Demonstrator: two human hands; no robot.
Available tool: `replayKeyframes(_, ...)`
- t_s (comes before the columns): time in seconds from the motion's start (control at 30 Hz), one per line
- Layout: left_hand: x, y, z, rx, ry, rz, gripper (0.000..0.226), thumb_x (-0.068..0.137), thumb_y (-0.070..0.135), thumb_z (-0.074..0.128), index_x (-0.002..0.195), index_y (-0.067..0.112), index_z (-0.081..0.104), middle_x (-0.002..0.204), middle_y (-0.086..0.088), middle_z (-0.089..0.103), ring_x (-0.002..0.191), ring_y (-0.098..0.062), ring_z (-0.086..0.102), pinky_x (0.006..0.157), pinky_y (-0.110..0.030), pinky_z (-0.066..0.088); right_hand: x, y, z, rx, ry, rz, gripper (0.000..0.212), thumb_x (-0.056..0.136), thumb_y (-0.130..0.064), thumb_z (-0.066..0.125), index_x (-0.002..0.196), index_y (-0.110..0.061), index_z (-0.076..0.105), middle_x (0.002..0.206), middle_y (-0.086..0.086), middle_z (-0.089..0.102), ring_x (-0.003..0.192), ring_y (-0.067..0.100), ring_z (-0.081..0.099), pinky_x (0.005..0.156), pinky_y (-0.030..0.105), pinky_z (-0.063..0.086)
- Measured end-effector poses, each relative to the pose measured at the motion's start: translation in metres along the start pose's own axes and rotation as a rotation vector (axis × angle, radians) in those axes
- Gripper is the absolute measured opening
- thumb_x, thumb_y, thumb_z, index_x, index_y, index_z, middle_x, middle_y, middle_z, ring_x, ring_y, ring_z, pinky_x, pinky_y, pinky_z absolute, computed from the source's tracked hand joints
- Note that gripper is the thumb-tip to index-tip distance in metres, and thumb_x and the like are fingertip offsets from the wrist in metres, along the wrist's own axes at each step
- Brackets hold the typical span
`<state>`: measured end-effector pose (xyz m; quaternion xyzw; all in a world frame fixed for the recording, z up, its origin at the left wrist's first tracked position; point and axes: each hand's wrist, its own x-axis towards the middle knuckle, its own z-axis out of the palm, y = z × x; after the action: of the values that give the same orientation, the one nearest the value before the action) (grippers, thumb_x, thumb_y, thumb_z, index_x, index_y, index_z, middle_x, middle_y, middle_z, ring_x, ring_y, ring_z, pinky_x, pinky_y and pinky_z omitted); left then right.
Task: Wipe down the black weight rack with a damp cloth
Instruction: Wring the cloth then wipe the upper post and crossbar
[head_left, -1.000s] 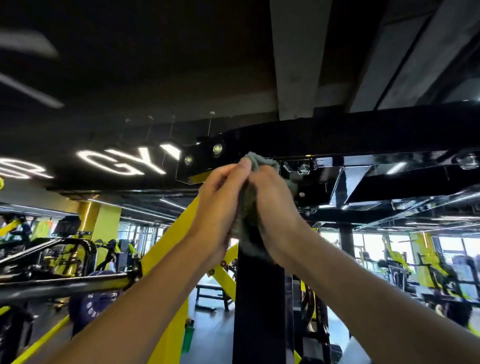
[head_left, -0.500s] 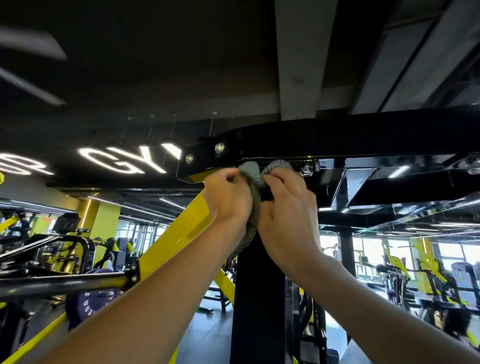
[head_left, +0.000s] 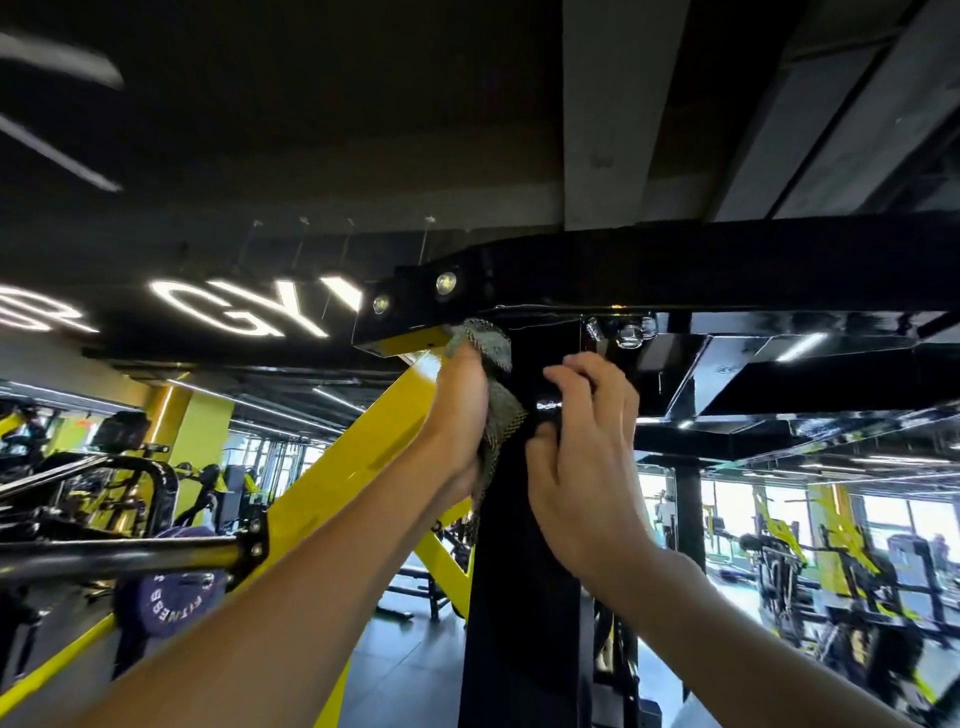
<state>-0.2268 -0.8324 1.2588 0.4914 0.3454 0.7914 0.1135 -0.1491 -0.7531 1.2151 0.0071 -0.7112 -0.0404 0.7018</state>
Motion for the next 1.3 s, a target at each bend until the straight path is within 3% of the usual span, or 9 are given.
replayKeyframes(0.1, 0.001, -0.006, -0.001, 0.04, 0.012, 0.083, 0.04, 0.1, 0.019, 0.035, 0.113, 0.003, 0.069, 0.106, -0.018, 0.073, 0.088, -0.022, 0.072, 0.07, -0.03, 0.059, -0.007, 0.005, 0.01, -0.007, 0.003, -0.015, 0.044, 0.091, -0.019, 0.04, 0.132, -0.006, 0.045, 0.145, -0.004, 0.025, 0.141, 0.021, 0.024, 0.108, 0.02, 0.027)
replayKeyframes(0.27, 0.013, 0.009, 0.006, 0.044, 0.06, -0.085, 0.039, 0.1, 0.021, 0.036, 0.113, 0.003, 0.068, 0.1, -0.014, 0.072, 0.082, -0.027, 0.068, 0.065, -0.03, 0.055, -0.006, 0.008, 0.011, -0.143, -0.012, -0.05, 0.042, 0.092, -0.022, 0.038, 0.13, -0.007, 0.045, 0.145, 0.0, 0.023, 0.14, 0.03, 0.025, 0.102, 0.049, 0.047)
replayKeyframes(0.4, 0.0, 0.006, 0.008, 0.192, 0.179, 0.094, 0.024, 0.099, 0.01, 0.04, 0.096, 0.01, 0.064, 0.075, -0.004, 0.062, 0.064, -0.015, 0.058, 0.052, -0.021, 0.046, -0.005, 0.006, 0.011, -0.171, -0.033, -0.048, 0.043, 0.091, -0.022, 0.036, 0.129, -0.005, 0.045, 0.145, 0.003, 0.025, 0.139, 0.034, 0.027, 0.097, 0.055, 0.049)
replayKeyframes(0.53, -0.009, 0.011, 0.011, 0.339, 0.208, 0.186, 0.019, 0.099, 0.008, 0.044, 0.096, 0.015, 0.061, 0.074, 0.003, 0.058, 0.058, -0.005, 0.053, 0.048, -0.016, 0.042, -0.003, 0.005, 0.002, -0.205, -0.142, -0.058, 0.047, 0.091, -0.024, 0.034, 0.133, -0.006, 0.042, 0.148, 0.004, 0.021, 0.143, 0.035, 0.023, 0.106, 0.058, 0.04)
replayKeyframes(0.63, -0.031, 0.008, 0.008, 0.507, 0.23, 0.335, 0.024, 0.096, 0.005, 0.052, 0.11, 0.02, 0.065, 0.096, 0.004, 0.069, 0.086, -0.008, 0.065, 0.074, -0.024, 0.056, -0.012, -0.001, -0.014, -0.172, -0.168, -0.027, 0.046, 0.088, -0.019, 0.041, 0.133, -0.009, 0.047, 0.148, 0.005, 0.031, 0.139, 0.026, 0.028, 0.118, 0.048, 0.022)
replayKeyframes(0.73, -0.08, -0.003, 0.016, 0.572, 0.178, 0.43, 0.03, 0.094, 0.003, 0.057, 0.119, 0.018, 0.061, 0.1, 0.006, 0.067, 0.09, -0.005, 0.064, 0.076, -0.021, 0.052, -0.034, -0.02, -0.041, 0.06, -0.068, 0.146, 0.037, 0.083, -0.016, 0.043, 0.117, -0.014, 0.055, 0.119, 0.0, 0.053, 0.107, 0.015, 0.051, 0.101, 0.039, 0.039)
replayKeyframes(0.87, -0.153, -0.048, 0.029, 0.574, 0.044, 0.243, 0.033, 0.093, -0.002, 0.054, 0.113, 0.023, 0.049, 0.087, -0.005, 0.063, 0.071, -0.018, 0.058, 0.058, -0.032, 0.048, -0.098, -0.034, -0.08, 0.34, -0.095, 0.313, 0.03, 0.084, -0.014, 0.043, 0.112, -0.014, 0.053, 0.1, 0.0, 0.058, 0.085, 0.01, 0.055, 0.067, 0.019, 0.044)
replayKeyframes(1.1, -0.272, -0.173, 0.051, 0.293, -0.047, -0.475, 0.018, 0.084, 0.024, 0.049, 0.091, 0.014, 0.062, 0.087, -0.011, 0.063, 0.081, -0.024, 0.06, 0.073, -0.04, 0.046, -0.284, -0.002, -0.132, 0.192, -0.204, 0.66, 0.021, 0.084, -0.017, 0.045, 0.099, -0.005, 0.054, 0.092, 0.007, 0.059, 0.083, 0.027, 0.056, 0.072, 0.041, 0.048)
replayKeyframes(1.3, -0.407, -0.326, 0.035, 0.323, -0.155, -0.785, 0.007, 0.096, 0.026, 0.06, 0.102, 0.022, 0.059, 0.095, -0.009, 0.068, 0.087, -0.024, 0.067, 0.083, -0.048, 0.056, -0.488, 0.01, -0.173, -0.038, -0.369, 0.913, 0.011, 0.087, -0.006, 0.055, 0.097, -0.006, 0.057, 0.089, -0.002, 0.054, 0.08, 0.013, 0.046, 0.07, 0.027, 0.034)
